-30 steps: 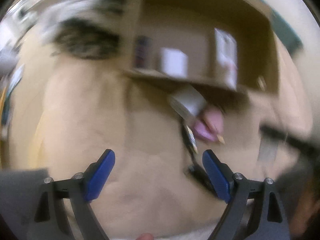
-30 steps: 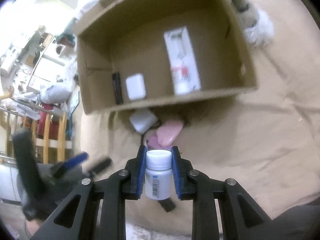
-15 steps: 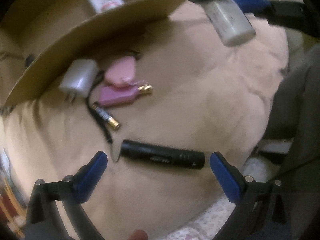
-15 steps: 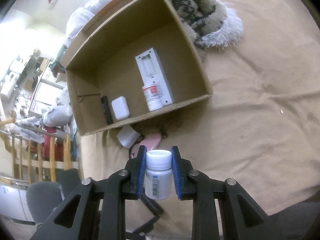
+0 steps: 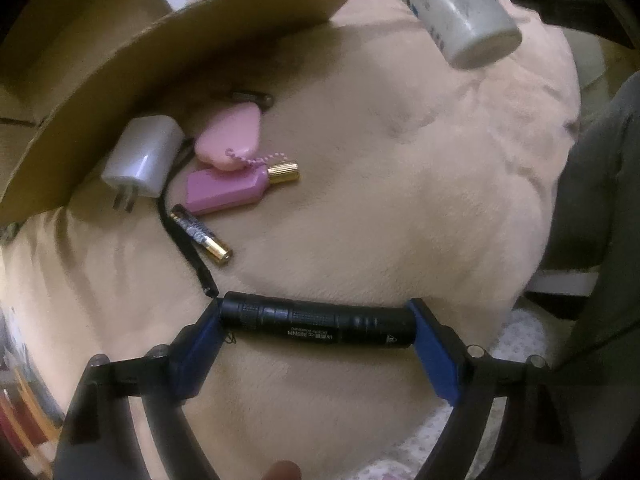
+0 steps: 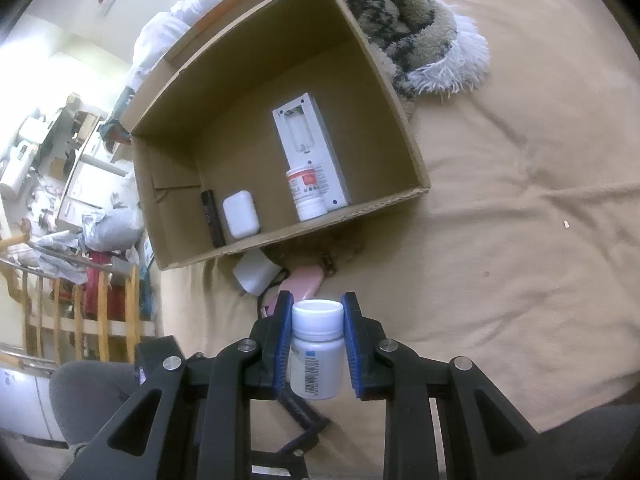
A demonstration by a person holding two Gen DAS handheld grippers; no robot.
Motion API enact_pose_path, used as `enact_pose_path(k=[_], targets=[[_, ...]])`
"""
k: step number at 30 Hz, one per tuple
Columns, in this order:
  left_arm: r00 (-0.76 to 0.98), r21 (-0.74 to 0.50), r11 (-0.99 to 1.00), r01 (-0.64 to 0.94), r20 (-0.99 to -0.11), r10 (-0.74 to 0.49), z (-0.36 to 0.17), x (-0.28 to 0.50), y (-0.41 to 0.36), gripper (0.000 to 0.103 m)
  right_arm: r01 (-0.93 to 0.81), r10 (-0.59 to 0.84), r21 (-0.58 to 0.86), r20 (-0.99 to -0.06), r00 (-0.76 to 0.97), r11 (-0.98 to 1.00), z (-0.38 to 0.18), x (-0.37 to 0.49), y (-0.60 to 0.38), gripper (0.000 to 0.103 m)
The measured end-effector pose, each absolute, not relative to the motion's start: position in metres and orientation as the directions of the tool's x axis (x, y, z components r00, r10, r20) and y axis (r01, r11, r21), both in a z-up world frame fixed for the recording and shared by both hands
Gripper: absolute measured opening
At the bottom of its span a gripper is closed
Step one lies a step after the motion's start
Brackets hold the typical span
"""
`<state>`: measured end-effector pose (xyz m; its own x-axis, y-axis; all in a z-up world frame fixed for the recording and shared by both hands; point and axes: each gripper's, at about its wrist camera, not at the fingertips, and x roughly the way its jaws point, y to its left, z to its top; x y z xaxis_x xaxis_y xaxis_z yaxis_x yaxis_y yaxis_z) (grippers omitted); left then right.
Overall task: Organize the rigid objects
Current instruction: 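Grasp the small white pill bottle with the right gripper while the left gripper grasps the black flashlight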
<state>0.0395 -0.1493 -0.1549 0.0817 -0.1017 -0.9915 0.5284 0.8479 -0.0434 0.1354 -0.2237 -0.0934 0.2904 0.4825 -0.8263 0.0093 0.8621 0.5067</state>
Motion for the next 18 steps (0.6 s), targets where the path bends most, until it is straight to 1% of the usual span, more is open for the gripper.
enact_pose_path(k=[3,8,11,15,18], targets=[[0.125,-0.028,0.875,0.483,-0.987,-0.100,-0.138,0.033,-0.131,0.086,0.013,0.473,0.498,-0.831,0.292,0.867,-0.094,0.135,-0.225,0.026],[0.208,-0.013,0.931,0.364,-0.974,-0.095,-0.116,0.040,-0.104,0.086,0.008,0.467,0.492,-0.832,0.300,0.871,-0.093,0.133,-0.224,0.026],[0.278,0.009,0.953,0.303,-0.957,-0.079,-0.100,0.043,-0.088,0.086,-0.002,0.462,0.484,-0.832,0.306,0.875,-0.091,0.132,-0.222,0.026],[0.345,-0.004,0.976,0.218,-0.935,-0.081,-0.081,0.042,-0.070,0.086,-0.021,0.458,0.476,-0.832,0.313,0.879,-0.088,0.131,-0.219,0.026],[0.406,0.020,0.985,0.174,-0.912,-0.053,-0.068,0.034,-0.070,0.086,-0.040,0.455,0.468,-0.831,0.321,0.883,-0.085,0.129,-0.216,0.026]])
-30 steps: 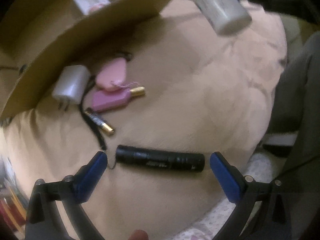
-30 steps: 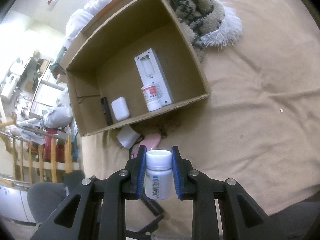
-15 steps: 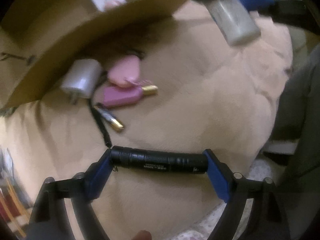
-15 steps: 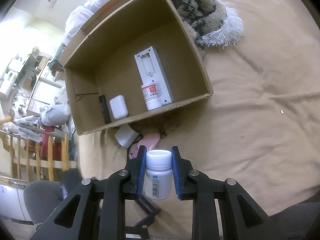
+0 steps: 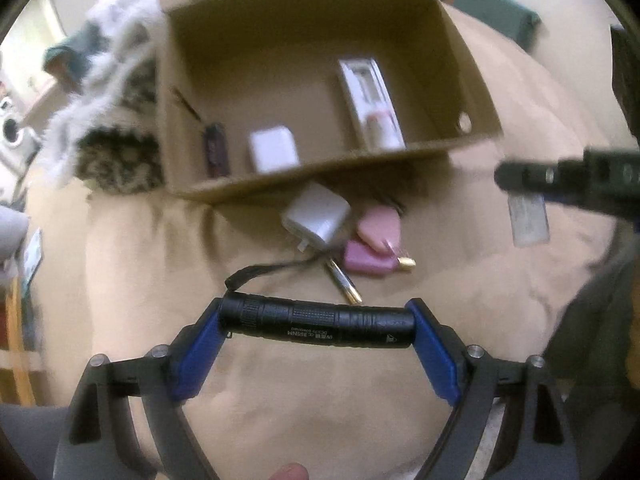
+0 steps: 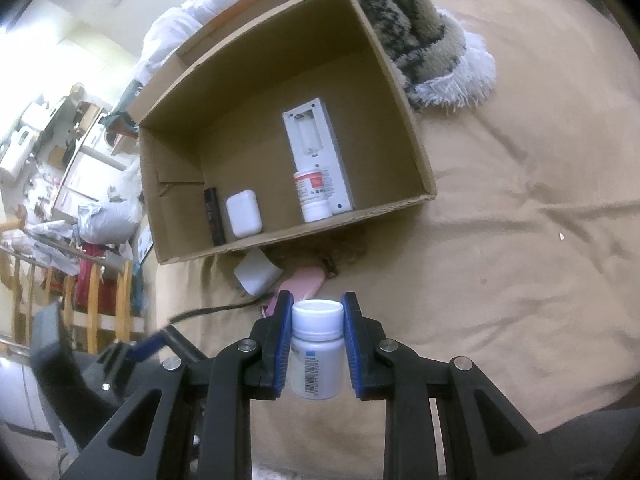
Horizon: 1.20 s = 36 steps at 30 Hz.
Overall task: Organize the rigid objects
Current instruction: 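Grasp the small white pill bottle with the right gripper while the left gripper grasps the black flashlight, then lower the pill bottle and flashlight into the box and open both grippers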
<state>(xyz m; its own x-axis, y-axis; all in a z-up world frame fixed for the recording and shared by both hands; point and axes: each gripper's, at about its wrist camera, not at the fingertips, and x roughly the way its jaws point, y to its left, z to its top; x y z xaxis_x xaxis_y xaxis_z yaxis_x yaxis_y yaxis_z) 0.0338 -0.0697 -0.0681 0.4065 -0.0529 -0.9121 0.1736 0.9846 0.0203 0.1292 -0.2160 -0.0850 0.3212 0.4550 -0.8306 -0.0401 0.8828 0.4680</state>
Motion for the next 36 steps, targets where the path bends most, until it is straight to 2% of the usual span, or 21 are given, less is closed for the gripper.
enact_pose_path(k=[5,13,23,30,36], targets=[[0.510,0.039,0.992,0.120,-0.860,-0.028,-0.036,0.032,-0.067,0.086,-0.069,0.455,0.462,-0.818,0.353,0.884,-0.076,0.127,-0.214,0.026],[0.600,-0.006,0.998,0.055,-0.799,-0.038,0.017,0.047,-0.055,0.086,-0.130,0.456,0.445,-0.780,0.429,0.886,-0.055,0.128,-0.208,0.026],[0.656,-0.039,0.994,0.101,-0.748,-0.096,0.069,0.088,-0.052,0.086,-0.186,0.475,0.440,-0.761,0.442,0.878,-0.030,0.155,-0.199,0.026],[0.654,-0.079,0.993,0.088,-0.747,-0.118,0.067,0.132,-0.052,0.086,-0.206,0.453,0.404,-0.768,0.453,0.891,-0.017,0.202,-0.189,0.026],[0.603,-0.074,0.993,0.094,-0.789,-0.116,0.018,0.161,-0.060,0.086,-0.191,0.424,0.379,-0.794,0.435,0.905,-0.039,0.232,-0.182,0.026]])
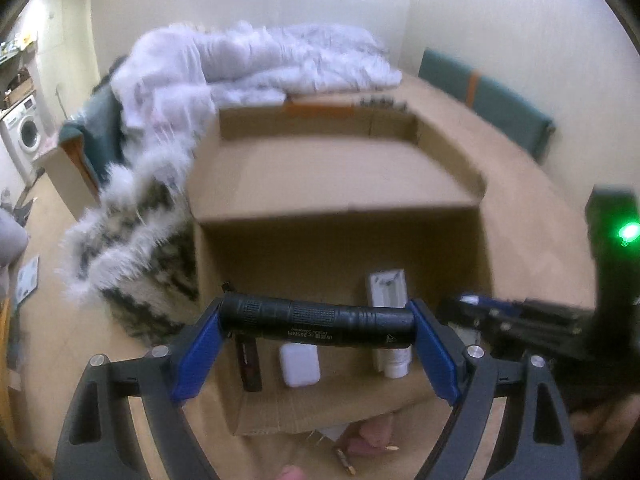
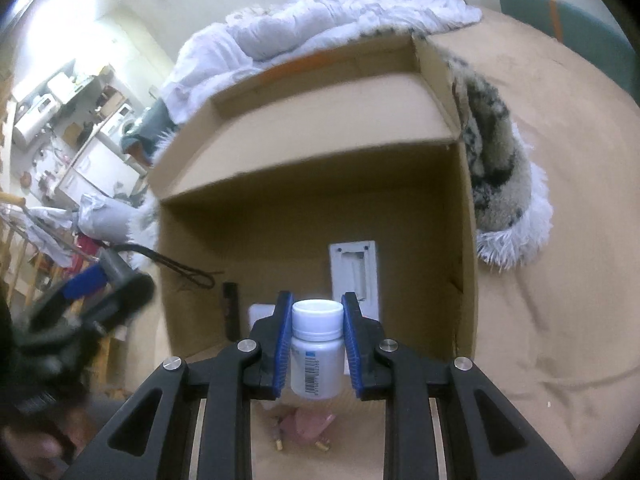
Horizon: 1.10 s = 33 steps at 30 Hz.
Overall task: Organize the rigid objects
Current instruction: 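Lower the pill bottle and flashlight into the box and open both grippers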
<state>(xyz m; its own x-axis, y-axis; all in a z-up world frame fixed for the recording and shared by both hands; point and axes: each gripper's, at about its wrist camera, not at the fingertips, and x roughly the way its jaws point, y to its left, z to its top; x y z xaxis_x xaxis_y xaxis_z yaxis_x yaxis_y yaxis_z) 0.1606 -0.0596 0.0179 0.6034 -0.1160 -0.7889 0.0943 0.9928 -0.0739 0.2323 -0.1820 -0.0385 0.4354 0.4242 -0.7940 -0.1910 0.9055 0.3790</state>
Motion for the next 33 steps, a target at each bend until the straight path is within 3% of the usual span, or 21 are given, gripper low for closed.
enact_pose_path(k=[8,33], targets=[[0.491,-0.084,0.994,0.075,-0.864,-0.110,-0.051,0.169,-0.063,0.086,-0.129,0.353,0.329,-0.874,0.335,0.936,-0.090,0.242,-0.182,0.026],[0.443,0.002,0.995,0.098,-0.896,-0.041,-0.085,0.168,-0.080,0.087,-0.072,0.255,0.245,-0.928,0.271,0.967,-0.117,0.254,-0.175,0.026]])
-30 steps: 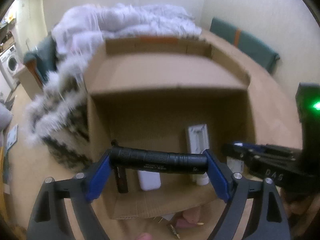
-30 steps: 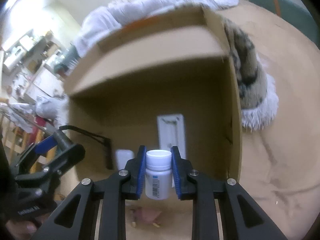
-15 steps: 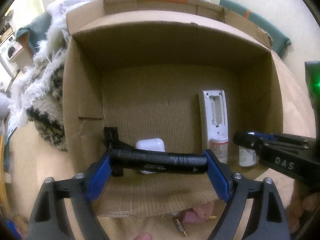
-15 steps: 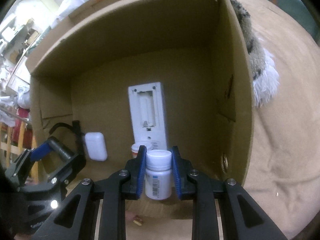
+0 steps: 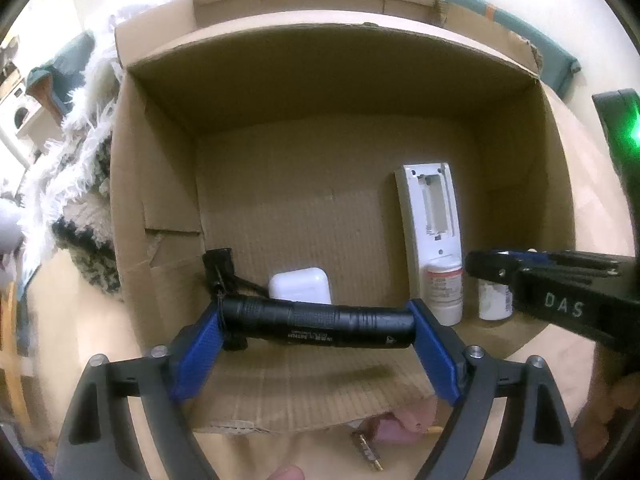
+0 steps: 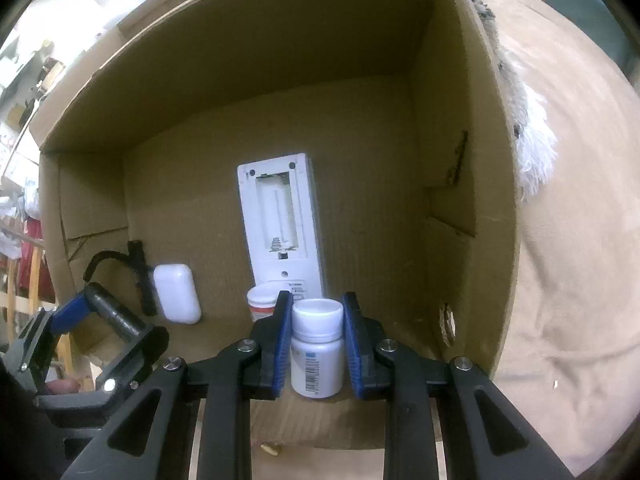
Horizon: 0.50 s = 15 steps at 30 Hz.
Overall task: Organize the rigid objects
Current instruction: 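Lower the pill bottle and flashlight into the box and open both grippers, then withdraw both grippers from the box toward the remaining items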
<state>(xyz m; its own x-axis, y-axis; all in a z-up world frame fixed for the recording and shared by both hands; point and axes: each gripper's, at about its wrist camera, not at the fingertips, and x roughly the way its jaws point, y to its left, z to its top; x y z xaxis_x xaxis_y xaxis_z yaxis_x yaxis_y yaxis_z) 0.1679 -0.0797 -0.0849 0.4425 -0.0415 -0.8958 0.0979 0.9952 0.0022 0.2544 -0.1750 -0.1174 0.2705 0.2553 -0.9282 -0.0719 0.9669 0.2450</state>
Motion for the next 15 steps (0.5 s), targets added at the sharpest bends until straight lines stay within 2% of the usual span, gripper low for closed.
enact_pose_path(k=[5,6,8,9,11,13,15], targets=[[0.429,0.005,0.995,0.102,-0.902,-0.039,-0.089,0.173,-0.078,0.088,-0.072,0.255,0.245,-0.927,0.274,0.967,-0.119,0.256,-0.173,0.026],[0.434,0.010,0.994,0.105,-0.900,-0.036,-0.088,0.173,-0.079,0.090,-0.074,0.256,0.245,-0.926,0.277,0.967,-0.118,0.256,-0.173,0.026],[0.440,0.023,0.993,0.112,-0.898,-0.029,-0.089,0.173,-0.083,0.101,-0.074,0.262,0.252,-0.924,0.279,0.965,-0.117,0.254,-0.175,0.026],[0.440,0.029,0.993,0.114,-0.897,-0.024,-0.088,0.173,-0.083,0.101,-0.075,0.265,0.255,-0.922,0.282,0.964,-0.116,0.254,-0.175,0.028],[0.436,0.030,0.993,0.111,-0.899,-0.022,-0.087,0.173,-0.082,0.101,-0.074,0.276,0.266,-0.917,0.288,0.961,-0.113,0.253,-0.179,0.043],[0.432,0.017,0.994,0.107,-0.901,-0.031,-0.086,0.174,-0.080,0.101,-0.087,0.329,0.318,-0.897,0.296,0.944,-0.107,0.252,-0.183,0.063],[0.435,0.016,0.995,0.101,-0.900,-0.029,-0.086,0.174,-0.078,0.101,-0.110,0.341,0.323,-0.887,0.313,0.940,-0.101,0.250,-0.180,0.073]])
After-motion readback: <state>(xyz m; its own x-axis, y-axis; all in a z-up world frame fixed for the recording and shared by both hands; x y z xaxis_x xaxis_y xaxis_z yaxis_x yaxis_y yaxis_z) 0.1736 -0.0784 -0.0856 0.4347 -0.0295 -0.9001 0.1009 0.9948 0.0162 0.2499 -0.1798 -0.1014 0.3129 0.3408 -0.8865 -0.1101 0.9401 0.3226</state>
